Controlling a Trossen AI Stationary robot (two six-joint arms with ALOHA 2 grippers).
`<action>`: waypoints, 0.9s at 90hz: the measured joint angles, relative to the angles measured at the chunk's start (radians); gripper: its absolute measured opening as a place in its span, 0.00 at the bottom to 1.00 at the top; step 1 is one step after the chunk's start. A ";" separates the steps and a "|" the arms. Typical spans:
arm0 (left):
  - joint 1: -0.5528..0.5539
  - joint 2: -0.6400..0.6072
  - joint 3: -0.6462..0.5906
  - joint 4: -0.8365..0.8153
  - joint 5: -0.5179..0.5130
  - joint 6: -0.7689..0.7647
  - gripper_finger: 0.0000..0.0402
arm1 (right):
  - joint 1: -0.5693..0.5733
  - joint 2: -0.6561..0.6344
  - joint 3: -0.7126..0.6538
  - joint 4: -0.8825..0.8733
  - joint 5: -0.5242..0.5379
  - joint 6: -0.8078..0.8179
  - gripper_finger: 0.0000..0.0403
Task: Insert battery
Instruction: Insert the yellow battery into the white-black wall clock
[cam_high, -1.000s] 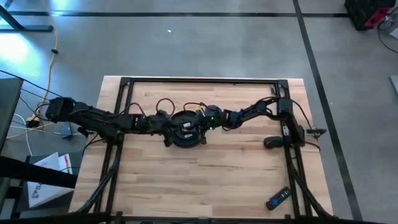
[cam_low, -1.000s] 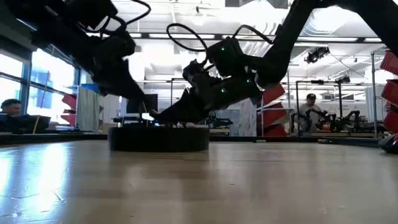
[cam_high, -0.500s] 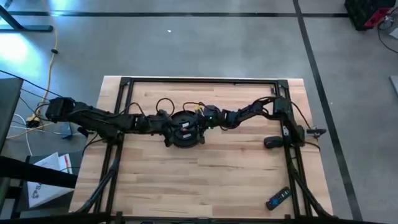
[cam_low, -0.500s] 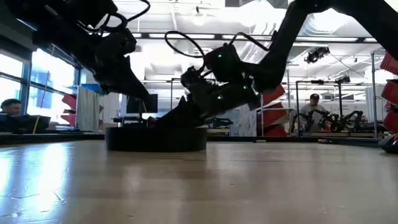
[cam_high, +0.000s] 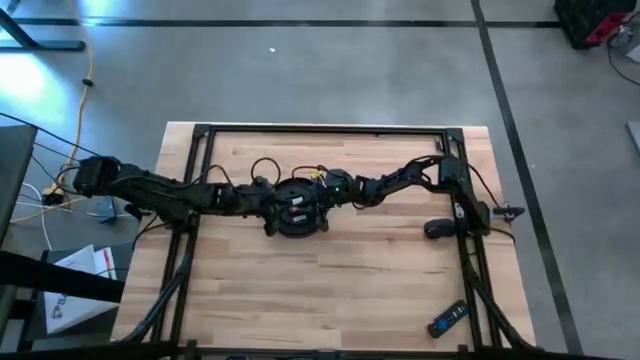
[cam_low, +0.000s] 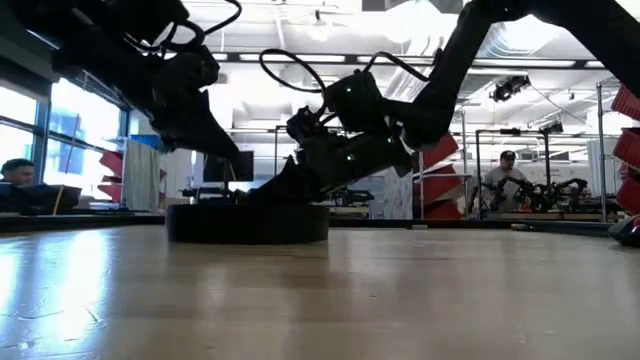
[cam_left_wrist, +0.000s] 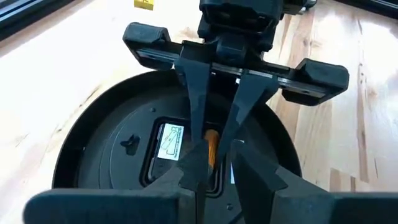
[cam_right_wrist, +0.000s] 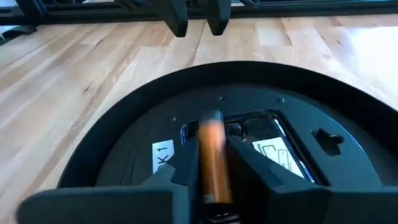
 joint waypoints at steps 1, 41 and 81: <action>0.000 0.000 0.000 0.000 0.000 0.000 0.13 | 0.000 0.000 0.000 0.000 0.000 0.002 0.19; 0.000 -0.001 0.000 -0.076 -0.019 -0.016 0.13 | -0.011 -0.177 0.000 -0.111 0.002 -0.011 0.25; 0.000 0.000 0.000 -0.101 -0.019 -0.019 0.13 | -0.015 -0.180 -0.001 -0.344 0.071 -0.080 0.03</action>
